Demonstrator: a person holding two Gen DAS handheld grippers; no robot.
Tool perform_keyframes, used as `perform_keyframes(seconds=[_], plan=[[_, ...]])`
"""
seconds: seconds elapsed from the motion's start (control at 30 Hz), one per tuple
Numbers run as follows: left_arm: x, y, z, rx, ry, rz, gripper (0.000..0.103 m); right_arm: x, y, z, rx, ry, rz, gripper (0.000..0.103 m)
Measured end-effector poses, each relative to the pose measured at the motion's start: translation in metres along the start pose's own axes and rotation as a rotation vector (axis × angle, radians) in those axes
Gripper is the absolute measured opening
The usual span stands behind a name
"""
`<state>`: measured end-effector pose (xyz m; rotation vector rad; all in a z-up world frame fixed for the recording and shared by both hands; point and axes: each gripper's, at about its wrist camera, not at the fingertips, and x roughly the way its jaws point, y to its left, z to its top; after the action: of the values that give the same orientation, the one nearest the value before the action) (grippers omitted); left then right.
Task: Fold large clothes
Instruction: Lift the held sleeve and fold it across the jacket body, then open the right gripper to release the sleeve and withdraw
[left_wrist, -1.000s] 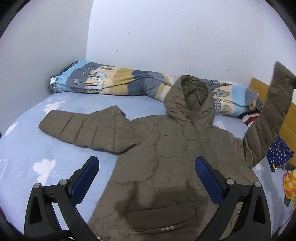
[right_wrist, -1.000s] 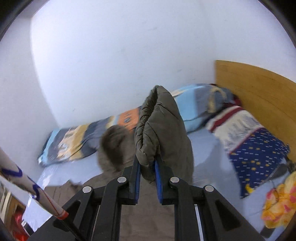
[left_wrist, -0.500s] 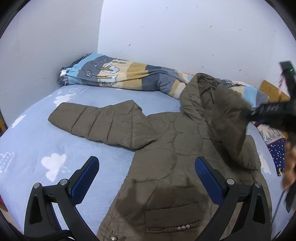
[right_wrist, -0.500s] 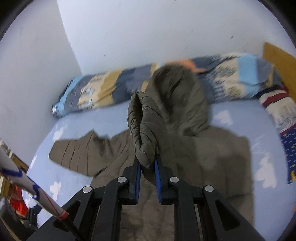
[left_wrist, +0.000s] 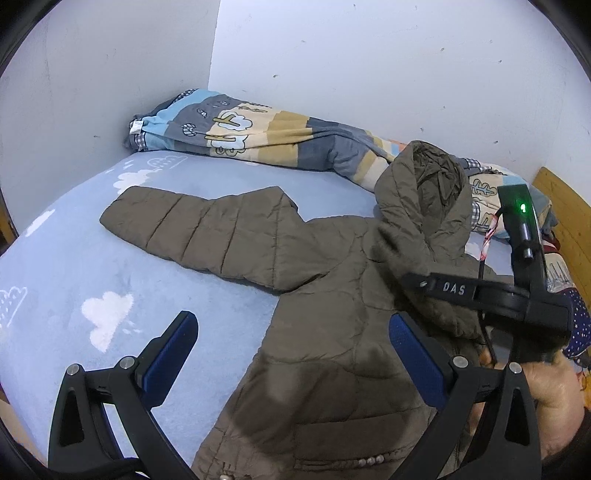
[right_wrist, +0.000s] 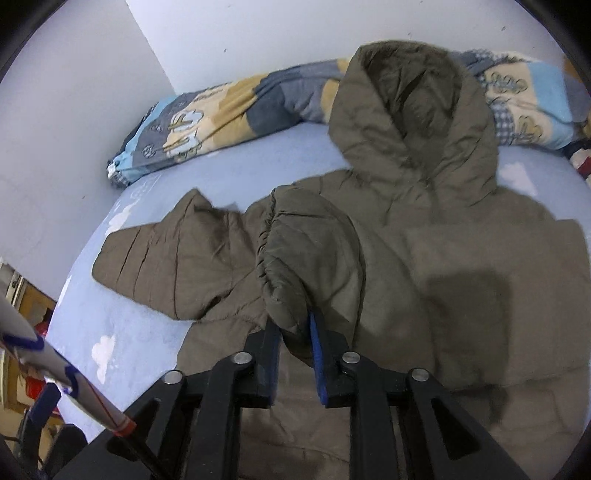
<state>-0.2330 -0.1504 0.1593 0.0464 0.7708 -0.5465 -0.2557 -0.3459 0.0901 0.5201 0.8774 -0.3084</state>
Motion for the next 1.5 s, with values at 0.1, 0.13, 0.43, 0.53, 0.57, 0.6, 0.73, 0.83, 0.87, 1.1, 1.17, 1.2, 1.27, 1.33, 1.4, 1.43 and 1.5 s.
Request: perform_keyframes(seconds=[0.1, 0.13, 0.43, 0.53, 0.57, 0.6, 0.73, 0.83, 0.87, 1.1, 1.17, 1.2, 1.27, 1.33, 1.4, 1.43, 1.5], plan=[[0.002, -0.002, 0.000, -0.001, 0.007, -0.002, 0.103, -0.007, 0.000, -0.003, -0.007, -0.007, 0.050, 0.037], [0.003, -0.003, 0.000, -0.003, 0.009, -0.001, 0.103, -0.013, -0.001, -0.004, -0.010, -0.018, 0.065, 0.037], [0.014, -0.015, -0.004, 0.010, 0.037, -0.004, 0.103, -0.074, -0.110, 0.016, 0.119, -0.147, -0.138, 0.046], [0.016, -0.021, -0.004, 0.025, 0.037, -0.001, 0.103, -0.075, -0.166, 0.013, 0.190, -0.123, -0.288, 0.048], [0.018, -0.022, -0.005, 0.029, 0.039, 0.001, 0.103, -0.074, -0.182, 0.010, 0.211, -0.119, -0.321, 0.048], [0.020, -0.024, -0.005, 0.032, 0.042, 0.003, 0.103, -0.074, -0.193, 0.009, 0.227, -0.114, -0.338, 0.048], [0.026, -0.029, -0.007, 0.042, 0.058, 0.004, 0.103, -0.052, -0.236, -0.005, 0.302, -0.054, -0.384, 0.048], [0.030, -0.033, -0.008, 0.057, 0.066, 0.005, 0.103, -0.032, -0.247, -0.014, 0.318, -0.010, -0.365, 0.049], [0.031, -0.034, -0.008, 0.061, 0.066, 0.007, 0.103, -0.029, -0.247, -0.015, 0.312, -0.003, -0.367, 0.052], [0.031, -0.026, -0.006, 0.037, 0.069, 0.014, 0.103, -0.043, -0.190, 0.000, 0.176, -0.076, -0.425, 0.055], [0.030, -0.023, -0.006, 0.028, 0.070, 0.014, 0.103, -0.040, -0.157, 0.003, 0.127, -0.095, -0.335, 0.055], [0.030, -0.022, -0.006, 0.026, 0.072, 0.013, 0.103, -0.032, -0.141, 0.005, 0.114, -0.080, -0.267, 0.055], [0.030, -0.020, -0.006, 0.023, 0.074, 0.014, 0.103, -0.020, -0.118, 0.004, 0.096, -0.052, -0.182, 0.055], [0.029, -0.018, -0.006, 0.020, 0.073, 0.016, 0.103, -0.003, -0.091, 0.003, 0.073, -0.023, -0.132, 0.055], [0.029, -0.016, -0.005, 0.014, 0.074, 0.015, 0.103, 0.010, -0.072, 0.002, 0.044, -0.009, -0.128, 0.055], [0.029, -0.016, -0.005, 0.013, 0.075, 0.015, 0.103, 0.017, -0.067, 0.001, 0.034, 0.000, -0.143, 0.055], [0.028, -0.015, -0.004, 0.012, 0.077, 0.012, 0.103, 0.028, -0.066, -0.002, 0.035, 0.017, -0.165, 0.055]])
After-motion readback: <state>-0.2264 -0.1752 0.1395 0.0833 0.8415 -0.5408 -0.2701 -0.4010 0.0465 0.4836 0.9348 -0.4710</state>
